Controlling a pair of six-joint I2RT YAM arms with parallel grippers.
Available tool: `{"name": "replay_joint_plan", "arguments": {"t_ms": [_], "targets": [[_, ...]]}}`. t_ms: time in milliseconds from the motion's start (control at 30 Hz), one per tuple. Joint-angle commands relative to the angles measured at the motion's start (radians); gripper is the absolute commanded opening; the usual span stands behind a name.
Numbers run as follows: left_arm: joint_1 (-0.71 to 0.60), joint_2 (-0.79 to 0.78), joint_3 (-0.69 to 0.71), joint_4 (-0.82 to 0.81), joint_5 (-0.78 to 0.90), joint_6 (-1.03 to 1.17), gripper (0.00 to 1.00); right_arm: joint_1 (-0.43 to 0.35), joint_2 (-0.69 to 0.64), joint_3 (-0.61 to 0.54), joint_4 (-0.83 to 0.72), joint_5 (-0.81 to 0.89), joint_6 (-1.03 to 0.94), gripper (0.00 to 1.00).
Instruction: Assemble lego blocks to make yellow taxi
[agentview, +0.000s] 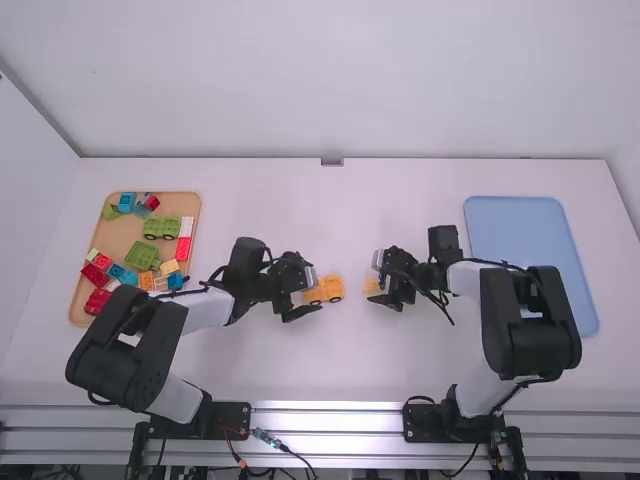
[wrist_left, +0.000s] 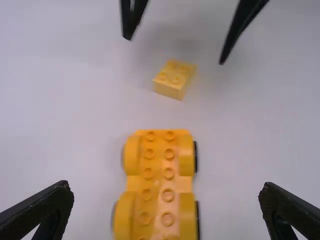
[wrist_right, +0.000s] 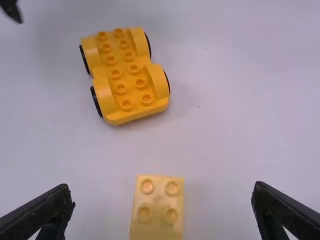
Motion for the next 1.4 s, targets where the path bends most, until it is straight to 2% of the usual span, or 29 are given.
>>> {"name": "replay_joint_plan", "arguments": {"t_ms": [0,67,167,300,500,567,700,800,933,1067,1133,1200,1300,1367], "targets": [[0.061,0.005,-0.054,0.079,0.152,-0.013,0.99,-0.020,0.052,0.011,0.025,-0.087,-0.056,0.95],[0.089,0.025,-0.074,0.142,0.200,-0.014,0.99,-0.036,0.082,0.013,0.054,-0.115,-0.054,0.96],[0.096,0.043,-0.064,0.144,0.204,-0.014,0.99,-0.047,0.107,0.012,0.077,-0.137,-0.051,0.98],[0.083,0.134,0.016,0.085,0.204,-0.013,0.99,-0.047,0.135,0.015,0.084,-0.169,-0.056,0.99],[0.083,0.320,0.160,0.024,0.375,0.045,0.99,-0.047,0.139,0.027,0.077,-0.167,-0.045,1.00],[0.083,0.341,0.175,0.023,0.370,0.058,0.99,-0.047,0.138,0.027,0.074,-0.172,-0.048,1.00],[0.079,0.349,0.179,0.039,0.273,-0.069,0.99,-0.047,0.138,0.027,0.077,-0.168,-0.030,0.99],[0.060,0.344,0.143,0.098,0.232,-0.106,0.99,-0.047,0.138,0.028,0.081,-0.158,-0.013,0.99],[-0.023,0.339,0.005,0.382,0.057,-0.214,0.99,-0.047,0.137,0.028,0.081,-0.166,-0.019,0.99],[-0.040,0.339,-0.093,0.590,-0.064,-0.307,0.99,-0.047,0.132,0.028,0.080,-0.166,-0.018,0.99],[-0.030,0.339,-0.110,0.615,-0.070,-0.324,0.99,-0.047,0.131,0.027,0.080,-0.167,-0.018,0.99],[-0.005,0.339,-0.113,0.597,-0.041,-0.320,0.99,-0.047,0.128,0.027,0.076,-0.167,-0.018,0.99],[0.028,0.341,-0.053,0.457,0.001,-0.295,0.99,-0.047,0.128,0.028,0.076,-0.179,-0.018,0.99],[0.040,0.341,0.044,0.239,0.081,-0.158,0.99,-0.047,0.128,0.027,0.076,-0.185,-0.018,0.99]]}}
